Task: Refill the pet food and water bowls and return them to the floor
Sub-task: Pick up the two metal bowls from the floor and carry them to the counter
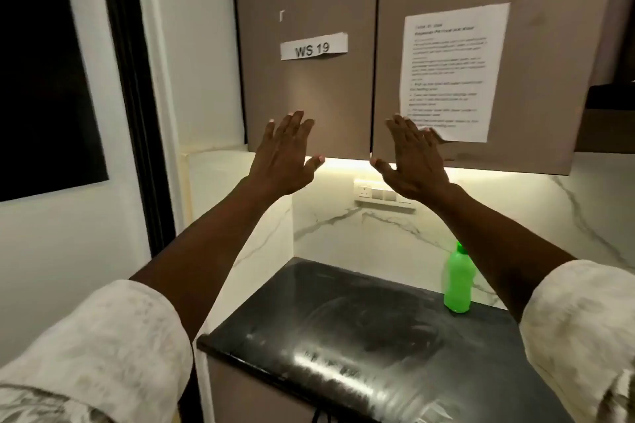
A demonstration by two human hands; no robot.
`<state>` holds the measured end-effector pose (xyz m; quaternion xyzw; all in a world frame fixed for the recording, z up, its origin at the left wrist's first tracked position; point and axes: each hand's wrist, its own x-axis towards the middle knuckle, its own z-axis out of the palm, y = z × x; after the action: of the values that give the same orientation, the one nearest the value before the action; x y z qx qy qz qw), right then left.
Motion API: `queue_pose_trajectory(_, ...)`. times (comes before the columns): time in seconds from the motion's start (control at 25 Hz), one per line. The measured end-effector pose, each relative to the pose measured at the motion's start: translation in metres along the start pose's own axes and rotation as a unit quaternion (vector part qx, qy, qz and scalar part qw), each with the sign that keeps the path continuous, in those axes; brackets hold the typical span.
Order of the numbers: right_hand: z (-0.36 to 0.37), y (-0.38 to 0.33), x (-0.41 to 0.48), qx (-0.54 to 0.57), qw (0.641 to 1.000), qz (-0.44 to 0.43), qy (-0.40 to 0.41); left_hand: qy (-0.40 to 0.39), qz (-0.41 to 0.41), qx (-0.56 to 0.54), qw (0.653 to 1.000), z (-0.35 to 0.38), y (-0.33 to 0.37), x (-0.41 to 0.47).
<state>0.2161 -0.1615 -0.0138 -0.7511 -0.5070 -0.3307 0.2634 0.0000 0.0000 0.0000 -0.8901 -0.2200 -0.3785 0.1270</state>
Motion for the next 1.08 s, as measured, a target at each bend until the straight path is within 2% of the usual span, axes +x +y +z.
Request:
queue_pose_trajectory(0.32,0.080,-0.104,0.000,0.064,0.993,-0.078,-0.058,-0.048,-0.106,0.076,0.990,-0.019,-0.087,-0.088)
queue_pose_trajectory(0.88,0.222,-0.418,0.021,0.245,0.945,-0.186,-0.115,-0.096,-0.233,0.160,0.954,-0.077,-0.342,-0.235)
queue_pose_trajectory(1.08,0.280,-0.505,0.037,0.279,0.925,-0.225,-0.130,-0.120,-0.292,0.183,0.931,-0.078,-0.412,-0.267)
